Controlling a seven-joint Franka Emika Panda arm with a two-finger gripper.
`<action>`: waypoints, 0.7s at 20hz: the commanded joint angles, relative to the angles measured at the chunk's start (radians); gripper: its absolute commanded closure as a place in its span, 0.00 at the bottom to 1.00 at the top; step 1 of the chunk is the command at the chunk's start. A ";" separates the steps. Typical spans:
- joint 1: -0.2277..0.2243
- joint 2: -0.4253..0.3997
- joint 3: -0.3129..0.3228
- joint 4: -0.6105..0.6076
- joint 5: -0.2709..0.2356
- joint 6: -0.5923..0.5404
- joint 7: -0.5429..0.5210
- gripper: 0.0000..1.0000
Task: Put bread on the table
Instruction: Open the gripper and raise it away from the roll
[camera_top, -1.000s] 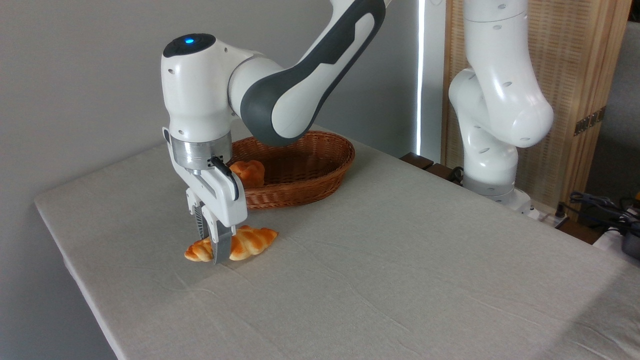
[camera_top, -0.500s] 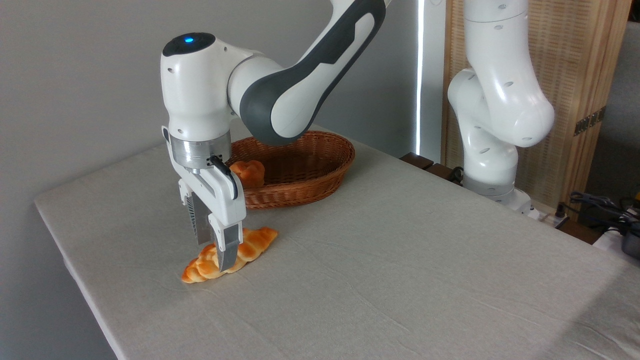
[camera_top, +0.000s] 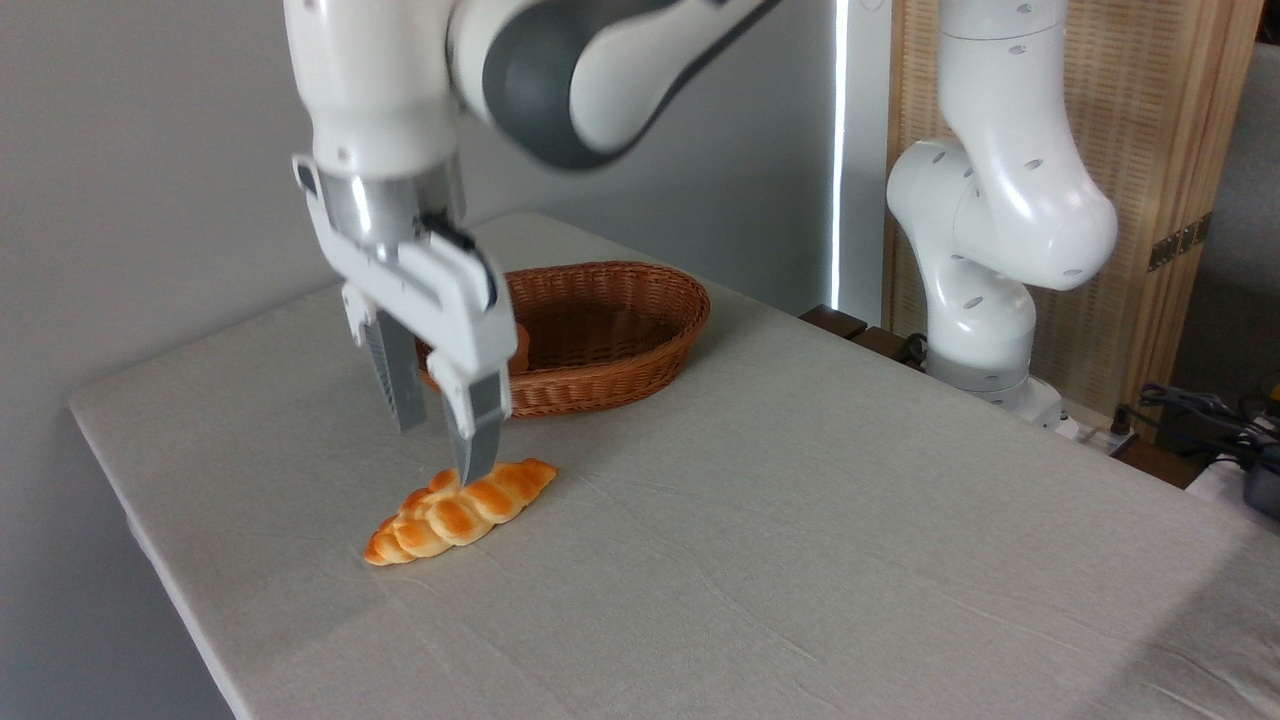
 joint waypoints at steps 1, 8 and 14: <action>0.109 -0.021 -0.063 0.100 -0.001 -0.146 -0.011 0.00; 0.111 -0.082 -0.068 0.093 0.044 -0.175 -0.011 0.00; 0.111 -0.088 -0.069 0.089 0.056 -0.235 -0.011 0.00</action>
